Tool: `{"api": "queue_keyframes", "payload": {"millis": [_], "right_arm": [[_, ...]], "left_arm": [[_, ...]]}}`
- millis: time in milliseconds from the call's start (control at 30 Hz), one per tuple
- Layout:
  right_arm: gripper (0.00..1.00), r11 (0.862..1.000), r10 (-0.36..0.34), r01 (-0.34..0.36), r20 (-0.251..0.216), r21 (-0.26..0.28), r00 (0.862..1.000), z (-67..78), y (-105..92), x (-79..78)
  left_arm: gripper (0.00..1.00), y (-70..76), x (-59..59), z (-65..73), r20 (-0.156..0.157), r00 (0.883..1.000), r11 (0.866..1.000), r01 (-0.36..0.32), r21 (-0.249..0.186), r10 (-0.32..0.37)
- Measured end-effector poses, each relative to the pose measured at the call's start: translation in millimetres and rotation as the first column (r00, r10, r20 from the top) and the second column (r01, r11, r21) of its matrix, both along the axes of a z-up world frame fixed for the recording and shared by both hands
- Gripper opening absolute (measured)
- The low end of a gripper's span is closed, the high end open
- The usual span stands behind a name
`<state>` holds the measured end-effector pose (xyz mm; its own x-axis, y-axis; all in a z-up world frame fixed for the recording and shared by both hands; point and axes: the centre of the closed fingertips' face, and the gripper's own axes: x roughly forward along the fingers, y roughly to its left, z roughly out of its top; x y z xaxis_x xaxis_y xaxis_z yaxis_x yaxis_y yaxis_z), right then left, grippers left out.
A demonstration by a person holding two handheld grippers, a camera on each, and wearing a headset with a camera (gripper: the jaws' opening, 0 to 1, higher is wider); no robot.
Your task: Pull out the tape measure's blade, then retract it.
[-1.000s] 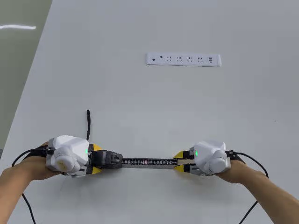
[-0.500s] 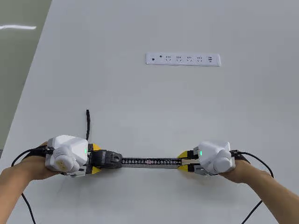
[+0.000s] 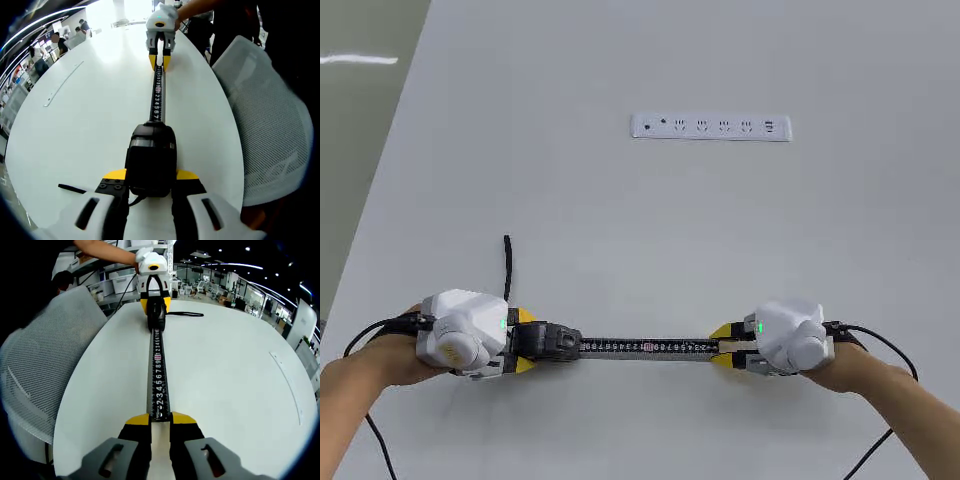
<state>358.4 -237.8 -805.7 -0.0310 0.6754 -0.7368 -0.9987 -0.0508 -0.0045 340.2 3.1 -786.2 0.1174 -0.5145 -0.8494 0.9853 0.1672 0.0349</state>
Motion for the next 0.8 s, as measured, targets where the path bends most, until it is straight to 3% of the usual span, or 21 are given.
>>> {"api": "queue_keyframes", "payload": {"millis": [800], "right_arm": [[0.10,0.999,-0.017,0.017,-0.002,-0.028,1.000,-4.0,-24.7,2.3]], "left_arm": [[0.29,-0.7,0.6,-1.2,-0.003,1.000,1.000,0.007,0.009,-0.007]]}}
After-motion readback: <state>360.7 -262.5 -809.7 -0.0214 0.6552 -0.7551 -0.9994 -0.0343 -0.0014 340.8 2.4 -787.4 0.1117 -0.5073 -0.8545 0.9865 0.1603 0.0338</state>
